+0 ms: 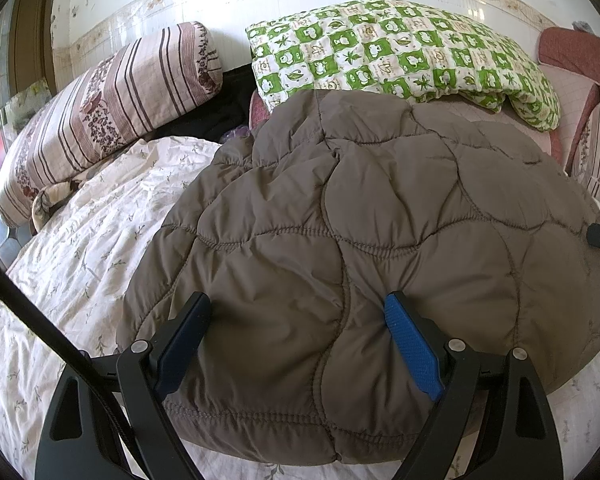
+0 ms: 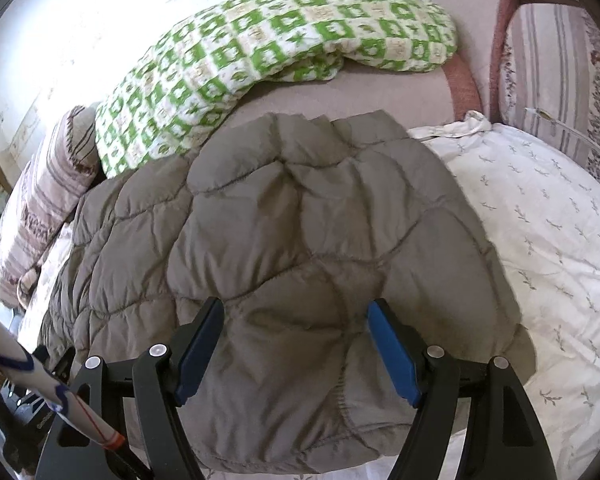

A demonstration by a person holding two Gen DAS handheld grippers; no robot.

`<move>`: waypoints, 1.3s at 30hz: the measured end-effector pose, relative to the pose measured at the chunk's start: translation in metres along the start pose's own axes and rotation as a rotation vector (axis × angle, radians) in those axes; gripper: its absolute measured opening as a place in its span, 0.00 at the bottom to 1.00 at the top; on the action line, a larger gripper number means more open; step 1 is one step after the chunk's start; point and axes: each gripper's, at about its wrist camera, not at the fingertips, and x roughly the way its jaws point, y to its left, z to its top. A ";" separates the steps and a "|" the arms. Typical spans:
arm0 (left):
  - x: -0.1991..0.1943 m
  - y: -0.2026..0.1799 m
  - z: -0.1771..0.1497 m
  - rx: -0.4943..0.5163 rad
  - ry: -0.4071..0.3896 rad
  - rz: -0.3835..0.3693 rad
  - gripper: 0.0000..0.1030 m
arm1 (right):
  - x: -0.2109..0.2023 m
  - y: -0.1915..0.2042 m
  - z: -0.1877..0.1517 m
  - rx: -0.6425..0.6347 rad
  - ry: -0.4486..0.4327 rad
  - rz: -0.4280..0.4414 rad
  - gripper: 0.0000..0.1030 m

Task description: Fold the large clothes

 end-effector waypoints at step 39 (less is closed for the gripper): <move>0.005 0.179 -0.056 -0.935 0.439 -0.472 0.85 | -0.021 -0.158 -0.050 0.756 0.155 0.213 0.83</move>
